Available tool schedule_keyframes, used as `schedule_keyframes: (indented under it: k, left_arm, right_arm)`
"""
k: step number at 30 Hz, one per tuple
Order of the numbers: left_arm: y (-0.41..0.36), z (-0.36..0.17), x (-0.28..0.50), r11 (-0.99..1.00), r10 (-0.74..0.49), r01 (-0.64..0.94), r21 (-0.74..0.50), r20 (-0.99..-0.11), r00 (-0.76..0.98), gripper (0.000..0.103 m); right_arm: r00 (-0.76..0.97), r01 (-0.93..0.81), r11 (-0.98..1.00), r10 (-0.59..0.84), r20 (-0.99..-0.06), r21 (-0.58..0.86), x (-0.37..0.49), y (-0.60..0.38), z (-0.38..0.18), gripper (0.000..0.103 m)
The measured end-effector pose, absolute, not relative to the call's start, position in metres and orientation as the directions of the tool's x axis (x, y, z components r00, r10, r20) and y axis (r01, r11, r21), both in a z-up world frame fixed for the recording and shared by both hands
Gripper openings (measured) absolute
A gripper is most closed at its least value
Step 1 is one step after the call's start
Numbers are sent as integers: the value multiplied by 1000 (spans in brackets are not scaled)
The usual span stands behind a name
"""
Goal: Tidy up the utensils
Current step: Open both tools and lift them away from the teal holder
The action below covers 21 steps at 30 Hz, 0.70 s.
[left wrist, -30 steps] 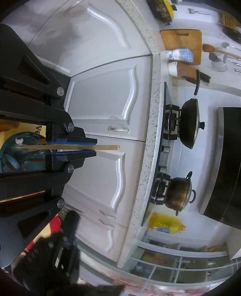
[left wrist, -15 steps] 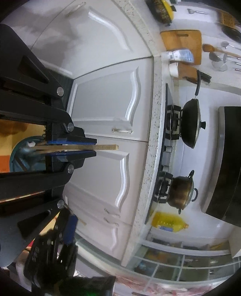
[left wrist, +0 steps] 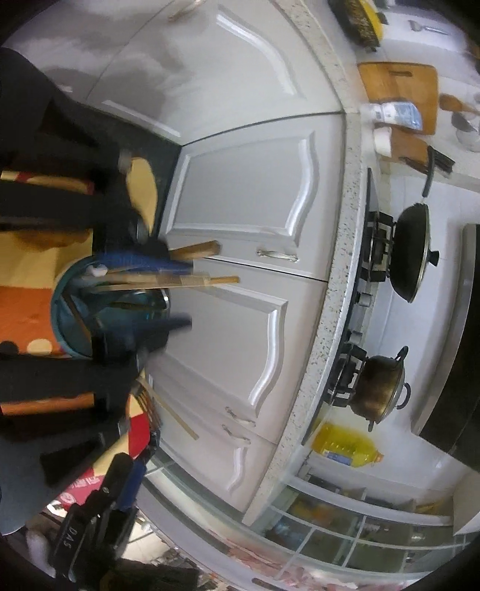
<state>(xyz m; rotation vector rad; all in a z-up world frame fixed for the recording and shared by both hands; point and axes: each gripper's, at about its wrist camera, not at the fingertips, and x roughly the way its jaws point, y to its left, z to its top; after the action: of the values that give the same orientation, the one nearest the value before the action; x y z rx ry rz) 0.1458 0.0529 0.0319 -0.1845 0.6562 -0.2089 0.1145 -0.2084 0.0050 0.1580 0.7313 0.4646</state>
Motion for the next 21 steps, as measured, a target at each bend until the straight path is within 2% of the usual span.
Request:
schedule_keyframes:
  k: [1, 7, 21]
  left_arm:
    - [54, 33, 141, 960, -256, 131, -249, -577, 776, 45]
    - [54, 30, 118, 957, -257, 122, -262, -582, 772, 50]
    - [31, -15, 77, 984, -170, 87, -156, -665, 727, 50]
  right_arm:
    - [647, -349, 888, 460, -608, 301, 111, -210, 3, 31]
    - [629, -332, 890, 455, -630, 312, 98, -210, -11, 34]
    - [604, -328, 902, 430, -671, 282, 70, -200, -24, 36]
